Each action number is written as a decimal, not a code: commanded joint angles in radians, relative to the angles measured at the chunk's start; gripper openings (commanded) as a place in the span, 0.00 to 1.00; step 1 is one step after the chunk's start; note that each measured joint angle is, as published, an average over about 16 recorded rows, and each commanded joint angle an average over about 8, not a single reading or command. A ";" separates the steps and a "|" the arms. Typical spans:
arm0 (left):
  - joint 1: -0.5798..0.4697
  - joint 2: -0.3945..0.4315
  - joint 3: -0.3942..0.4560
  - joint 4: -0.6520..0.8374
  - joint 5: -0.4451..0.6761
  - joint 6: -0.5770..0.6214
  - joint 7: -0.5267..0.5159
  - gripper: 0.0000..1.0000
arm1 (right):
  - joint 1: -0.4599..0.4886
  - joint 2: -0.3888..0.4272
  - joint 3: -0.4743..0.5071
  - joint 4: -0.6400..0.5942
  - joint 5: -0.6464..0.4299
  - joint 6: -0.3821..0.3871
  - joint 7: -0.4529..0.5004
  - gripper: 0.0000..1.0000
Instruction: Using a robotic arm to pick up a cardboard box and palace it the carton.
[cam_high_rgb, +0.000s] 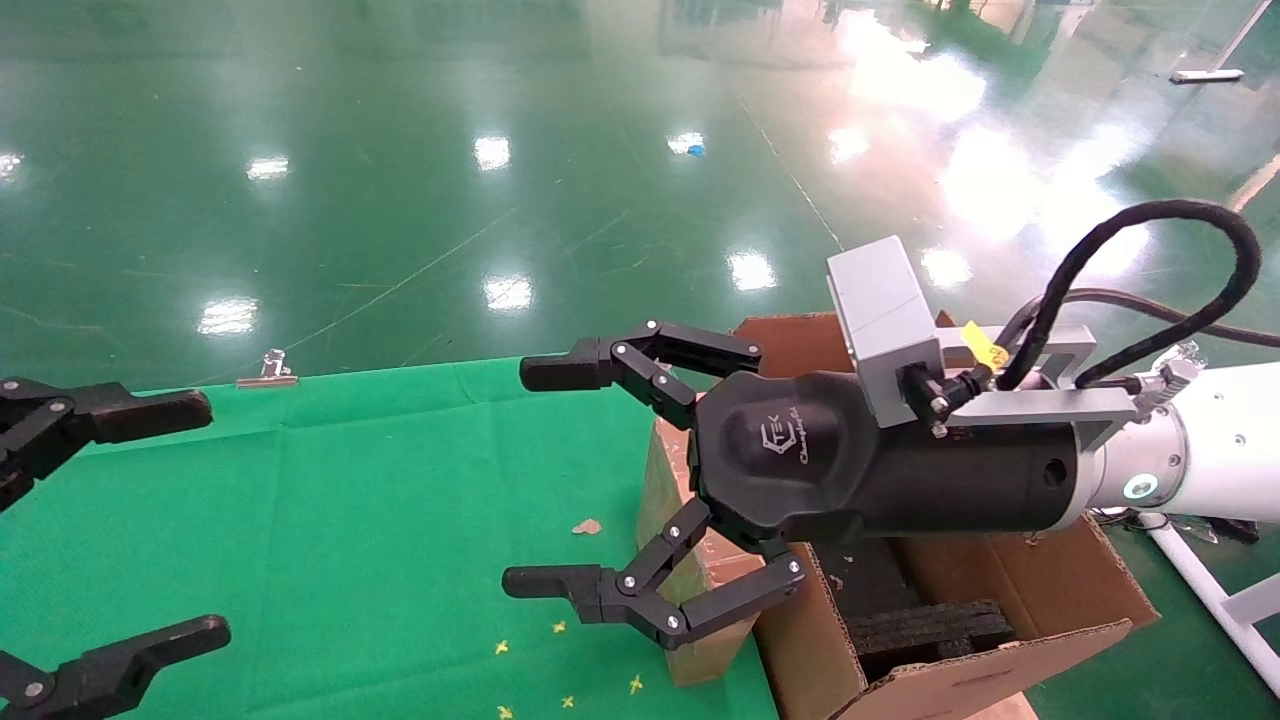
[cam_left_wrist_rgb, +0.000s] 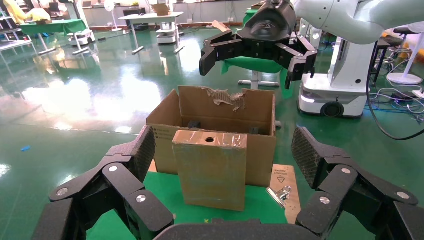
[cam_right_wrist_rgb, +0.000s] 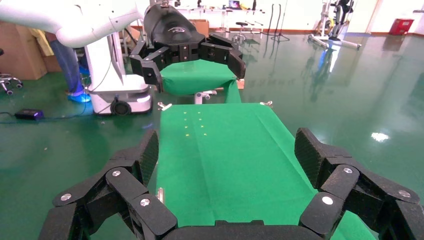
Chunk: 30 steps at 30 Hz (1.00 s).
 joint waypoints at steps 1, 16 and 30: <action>0.000 0.000 0.000 0.000 0.000 0.000 0.000 1.00 | 0.000 0.000 0.000 0.000 0.000 0.000 0.000 1.00; 0.000 0.000 0.000 0.000 0.000 0.000 0.000 1.00 | 0.000 0.000 0.000 0.000 0.000 0.000 0.000 1.00; -0.001 0.000 0.001 0.001 0.000 0.000 0.001 1.00 | 0.058 -0.016 -0.070 0.043 -0.130 -0.002 0.048 1.00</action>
